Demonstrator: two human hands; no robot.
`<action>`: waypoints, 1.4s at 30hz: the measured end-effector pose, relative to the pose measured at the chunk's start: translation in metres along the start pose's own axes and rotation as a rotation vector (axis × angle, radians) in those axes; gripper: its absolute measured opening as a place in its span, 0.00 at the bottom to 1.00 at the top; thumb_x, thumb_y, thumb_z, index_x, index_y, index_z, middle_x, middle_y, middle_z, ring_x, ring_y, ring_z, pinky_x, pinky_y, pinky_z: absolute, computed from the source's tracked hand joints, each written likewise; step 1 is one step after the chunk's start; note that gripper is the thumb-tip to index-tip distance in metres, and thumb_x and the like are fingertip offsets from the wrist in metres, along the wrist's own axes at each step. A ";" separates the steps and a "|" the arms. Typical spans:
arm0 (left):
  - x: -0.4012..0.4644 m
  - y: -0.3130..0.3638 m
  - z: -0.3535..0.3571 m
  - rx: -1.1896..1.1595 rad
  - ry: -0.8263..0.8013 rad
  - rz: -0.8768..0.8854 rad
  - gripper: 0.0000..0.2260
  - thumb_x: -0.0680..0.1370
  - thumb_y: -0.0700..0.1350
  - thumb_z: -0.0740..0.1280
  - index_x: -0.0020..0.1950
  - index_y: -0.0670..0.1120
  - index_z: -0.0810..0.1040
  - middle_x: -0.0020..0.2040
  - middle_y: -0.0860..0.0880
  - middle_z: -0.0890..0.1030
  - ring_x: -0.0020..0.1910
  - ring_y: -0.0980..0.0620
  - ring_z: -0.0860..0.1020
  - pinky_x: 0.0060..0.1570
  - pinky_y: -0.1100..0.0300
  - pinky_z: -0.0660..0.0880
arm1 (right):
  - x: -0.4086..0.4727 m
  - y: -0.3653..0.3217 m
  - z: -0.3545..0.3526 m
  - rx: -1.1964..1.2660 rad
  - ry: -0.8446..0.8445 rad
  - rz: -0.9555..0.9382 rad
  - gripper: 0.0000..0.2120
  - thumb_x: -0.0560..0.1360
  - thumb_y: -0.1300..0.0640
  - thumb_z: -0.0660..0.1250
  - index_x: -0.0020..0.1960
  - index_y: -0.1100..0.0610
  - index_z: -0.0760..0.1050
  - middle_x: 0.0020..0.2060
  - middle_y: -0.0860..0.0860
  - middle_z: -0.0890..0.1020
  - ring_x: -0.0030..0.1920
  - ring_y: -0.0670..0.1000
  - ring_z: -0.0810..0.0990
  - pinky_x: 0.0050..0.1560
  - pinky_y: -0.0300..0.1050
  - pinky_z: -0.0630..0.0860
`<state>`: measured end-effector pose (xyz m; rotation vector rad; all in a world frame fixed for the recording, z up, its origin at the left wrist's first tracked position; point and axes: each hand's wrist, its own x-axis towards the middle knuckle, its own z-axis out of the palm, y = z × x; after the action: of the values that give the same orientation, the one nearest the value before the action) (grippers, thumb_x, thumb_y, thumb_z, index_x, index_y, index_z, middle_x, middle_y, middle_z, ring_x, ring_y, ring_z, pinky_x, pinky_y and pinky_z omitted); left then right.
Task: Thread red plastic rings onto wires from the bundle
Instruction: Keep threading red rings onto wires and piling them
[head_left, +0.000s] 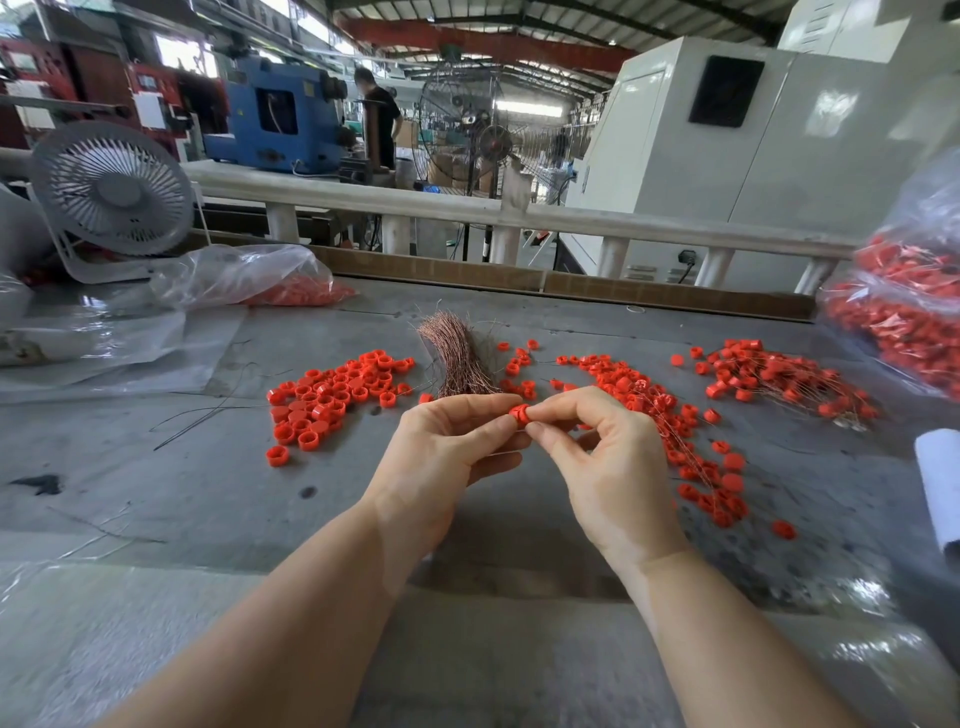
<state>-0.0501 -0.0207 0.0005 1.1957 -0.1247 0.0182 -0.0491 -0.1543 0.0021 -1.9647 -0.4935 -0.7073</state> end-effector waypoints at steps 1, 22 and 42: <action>0.000 0.000 0.000 -0.001 0.001 0.001 0.07 0.73 0.33 0.66 0.44 0.42 0.81 0.36 0.47 0.84 0.35 0.55 0.82 0.35 0.65 0.78 | 0.000 0.000 0.000 0.000 -0.001 0.000 0.06 0.70 0.65 0.72 0.41 0.56 0.81 0.38 0.48 0.82 0.42 0.43 0.78 0.42 0.27 0.71; -0.001 0.000 0.001 0.112 0.035 0.130 0.09 0.72 0.32 0.67 0.42 0.45 0.81 0.35 0.49 0.84 0.35 0.55 0.82 0.33 0.66 0.77 | 0.000 0.002 0.001 0.022 0.003 0.015 0.07 0.70 0.66 0.72 0.40 0.55 0.80 0.37 0.47 0.82 0.40 0.43 0.77 0.40 0.29 0.71; -0.001 0.002 0.000 0.008 0.005 -0.004 0.07 0.73 0.33 0.66 0.42 0.43 0.81 0.35 0.48 0.84 0.34 0.56 0.81 0.32 0.66 0.77 | 0.000 0.000 0.000 0.011 0.013 -0.007 0.07 0.70 0.66 0.72 0.40 0.55 0.80 0.37 0.46 0.82 0.39 0.44 0.78 0.40 0.30 0.72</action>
<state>-0.0509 -0.0202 0.0019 1.2042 -0.1180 0.0177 -0.0489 -0.1543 0.0017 -1.9478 -0.4954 -0.7199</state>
